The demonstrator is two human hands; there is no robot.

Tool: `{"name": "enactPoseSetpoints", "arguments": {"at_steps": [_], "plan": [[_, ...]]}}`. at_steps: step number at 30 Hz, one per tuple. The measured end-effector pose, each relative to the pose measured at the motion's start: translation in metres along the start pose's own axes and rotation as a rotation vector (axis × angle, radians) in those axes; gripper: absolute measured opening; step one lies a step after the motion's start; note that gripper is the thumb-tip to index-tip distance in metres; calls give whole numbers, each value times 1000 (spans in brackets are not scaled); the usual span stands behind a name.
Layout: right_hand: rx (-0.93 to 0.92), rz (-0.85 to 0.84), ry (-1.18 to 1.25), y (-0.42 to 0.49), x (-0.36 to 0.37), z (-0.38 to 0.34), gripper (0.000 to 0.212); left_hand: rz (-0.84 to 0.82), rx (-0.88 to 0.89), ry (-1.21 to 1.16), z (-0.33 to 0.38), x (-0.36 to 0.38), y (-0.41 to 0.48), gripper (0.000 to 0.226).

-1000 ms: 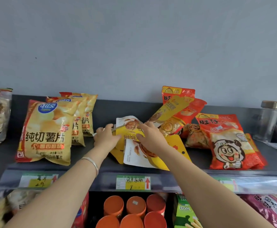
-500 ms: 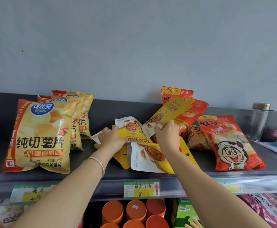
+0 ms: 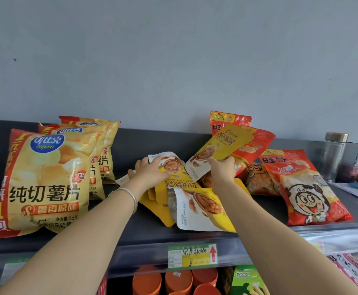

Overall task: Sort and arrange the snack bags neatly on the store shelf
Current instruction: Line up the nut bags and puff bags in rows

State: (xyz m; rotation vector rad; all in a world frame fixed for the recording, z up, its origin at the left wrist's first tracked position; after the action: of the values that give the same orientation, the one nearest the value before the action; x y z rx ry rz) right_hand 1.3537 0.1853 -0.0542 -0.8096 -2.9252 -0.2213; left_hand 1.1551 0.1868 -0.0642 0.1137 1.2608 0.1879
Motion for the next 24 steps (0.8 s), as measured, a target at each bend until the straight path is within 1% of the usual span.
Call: {"name": "enactPoseSetpoints", "arguments": {"at_steps": [3,5,8,10,14,16,18,21,24], "plan": [[13,10,-31,9,7,3,32,20,23,17,4,4,18,71],[-3,25,-54,14,10,4,26,5,35,37,6,8,29,71],[-46,42,-92,24,12,5,25,-29,25,21,8,10,39,71],[-77,44,-94,27,11,6,14,-41,22,17,7,11,43,73],[-181,30,-113,25,5,0,20,-70,10,84,2,7,46,85],[-241,-13,-120,17,5,-7,19,-93,-1,99,-1,4,43,89],[-272,-64,-122,15,8,-12,25,-117,-10,111,-4,4,39,89],[-268,-128,-74,18,17,-13,25,-155,-35,-3,-9,5,35,92],[-219,-134,-28,26,19,-11,39,-176,-109,-148,-12,4,34,102]]}}
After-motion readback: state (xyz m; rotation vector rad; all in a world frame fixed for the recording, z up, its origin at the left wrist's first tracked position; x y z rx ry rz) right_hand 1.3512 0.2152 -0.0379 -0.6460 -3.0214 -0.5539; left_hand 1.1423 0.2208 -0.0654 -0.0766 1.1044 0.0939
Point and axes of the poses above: each hand's wrist, its own y-axis towards the middle knuckle, its own x-axis out of the palm, z = x × y, the point moved 3 cm from there along y, towards the middle knuckle, and after that the axes turned 7 degrees about y, right-handed, at the moved point
